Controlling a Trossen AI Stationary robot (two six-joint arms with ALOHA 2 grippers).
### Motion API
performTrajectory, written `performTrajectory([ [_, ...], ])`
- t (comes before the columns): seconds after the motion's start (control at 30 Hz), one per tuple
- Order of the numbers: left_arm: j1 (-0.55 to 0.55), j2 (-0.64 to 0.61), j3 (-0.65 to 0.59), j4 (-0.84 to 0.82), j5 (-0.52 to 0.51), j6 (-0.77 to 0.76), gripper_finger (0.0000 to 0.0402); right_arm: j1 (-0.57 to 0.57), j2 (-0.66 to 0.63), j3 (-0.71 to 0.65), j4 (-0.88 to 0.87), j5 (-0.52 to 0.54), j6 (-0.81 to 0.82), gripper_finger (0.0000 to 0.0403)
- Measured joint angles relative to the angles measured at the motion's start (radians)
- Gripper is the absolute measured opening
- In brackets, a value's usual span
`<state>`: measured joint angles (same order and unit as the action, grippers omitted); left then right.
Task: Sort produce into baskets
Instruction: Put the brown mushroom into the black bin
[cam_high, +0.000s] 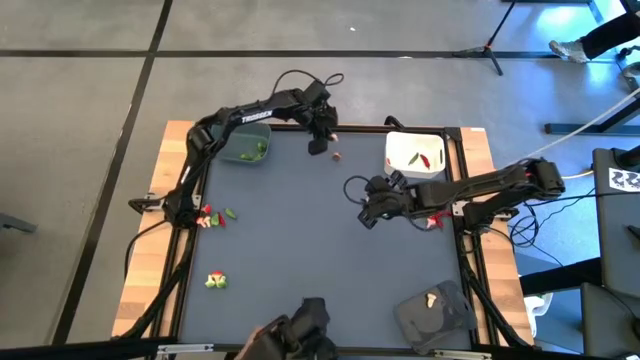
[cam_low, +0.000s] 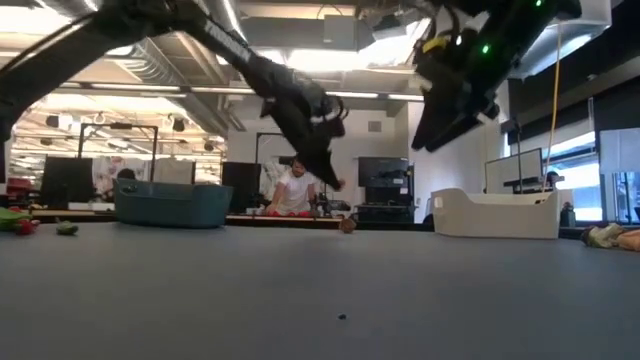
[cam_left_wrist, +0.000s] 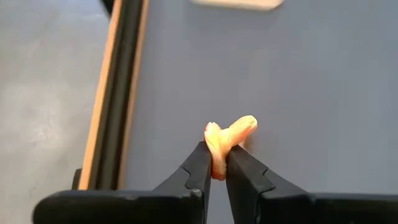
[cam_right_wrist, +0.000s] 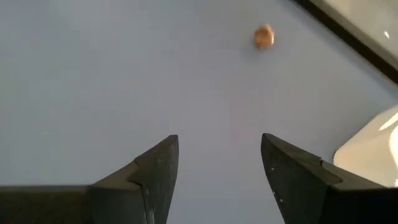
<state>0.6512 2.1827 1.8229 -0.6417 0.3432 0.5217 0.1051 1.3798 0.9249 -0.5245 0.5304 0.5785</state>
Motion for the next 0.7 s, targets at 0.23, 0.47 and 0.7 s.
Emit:
performTrajectory([
  [0.23,-0.116,-0.069,0.001,-0.018,0.006,-0.073,0.0038,0.0,-0.119,0.001,0.031,0.072,-0.136,0.0229],
  [0.47,-0.251,-0.083,0.001,0.051,0.006,-0.159,0.0044,-0.001,-0.135,0.001,0.13,0.134,-0.321,0.0229],
  [0.7,-0.352,-0.083,0.0,0.126,-0.013,-0.218,0.0044,-0.001,-0.114,0.0,0.107,0.136,-0.333,0.0223],
])
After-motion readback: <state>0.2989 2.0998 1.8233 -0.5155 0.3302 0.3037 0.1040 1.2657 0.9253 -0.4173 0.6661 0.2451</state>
